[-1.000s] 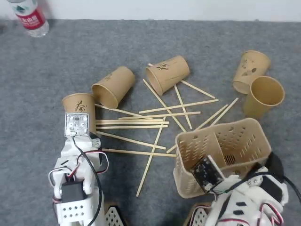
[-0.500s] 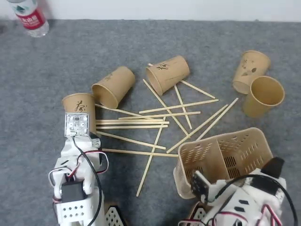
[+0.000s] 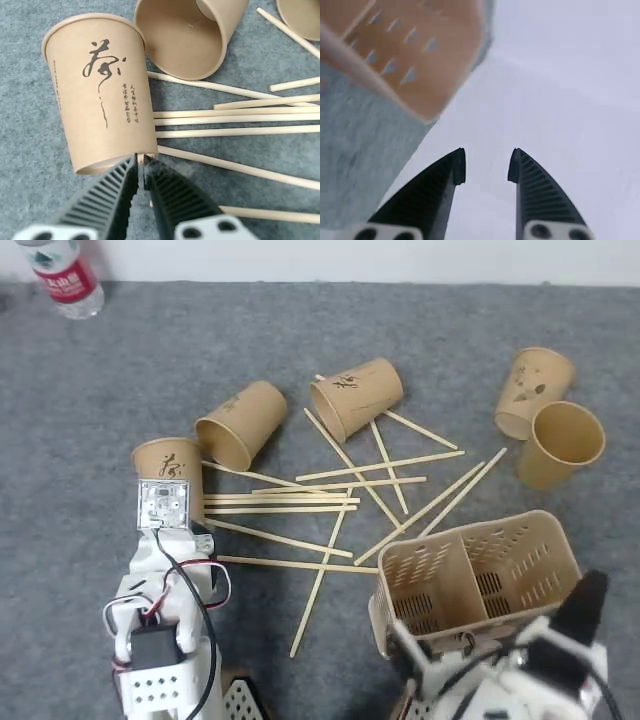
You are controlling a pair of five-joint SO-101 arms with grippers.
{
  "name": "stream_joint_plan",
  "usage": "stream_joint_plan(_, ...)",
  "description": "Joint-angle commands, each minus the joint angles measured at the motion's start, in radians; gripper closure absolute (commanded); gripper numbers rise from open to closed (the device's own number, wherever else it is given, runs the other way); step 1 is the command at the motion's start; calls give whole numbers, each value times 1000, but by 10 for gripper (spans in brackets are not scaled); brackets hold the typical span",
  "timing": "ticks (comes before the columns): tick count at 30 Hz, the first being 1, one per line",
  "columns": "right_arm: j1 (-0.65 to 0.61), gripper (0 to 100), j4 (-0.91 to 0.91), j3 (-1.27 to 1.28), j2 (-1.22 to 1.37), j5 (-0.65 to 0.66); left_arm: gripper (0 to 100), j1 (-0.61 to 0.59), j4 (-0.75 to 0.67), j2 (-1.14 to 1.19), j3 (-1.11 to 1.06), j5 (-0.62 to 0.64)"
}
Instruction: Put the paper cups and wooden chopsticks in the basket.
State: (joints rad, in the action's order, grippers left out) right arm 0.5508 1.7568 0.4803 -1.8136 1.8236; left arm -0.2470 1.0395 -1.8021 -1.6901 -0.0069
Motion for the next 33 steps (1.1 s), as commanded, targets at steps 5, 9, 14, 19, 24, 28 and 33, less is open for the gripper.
stream_joint_plan(5,-97,878,-13,-164,4,-322,988,3,-18,-18,8,-8)
stream_joint_plan(9,-71,879,-266,-5,4,-701,988,3,-18,-18,8,-8)
stream_joint_plan(14,18,823,-331,207,54,-971,988,3,-18,-18,8,-8)
stream_joint_plan(19,16,827,-266,209,271,-1083,988,3,-17,-18,8,-8)
stream_joint_plan(24,-47,827,-110,-69,501,-1183,988,3,-17,-18,8,-8)
stream_joint_plan(28,-182,830,45,-305,677,-1286,988,3,-17,-18,8,-8)
stream_joint_plan(33,-137,830,41,-292,880,-1315,988,3,-17,-18,8,-8)
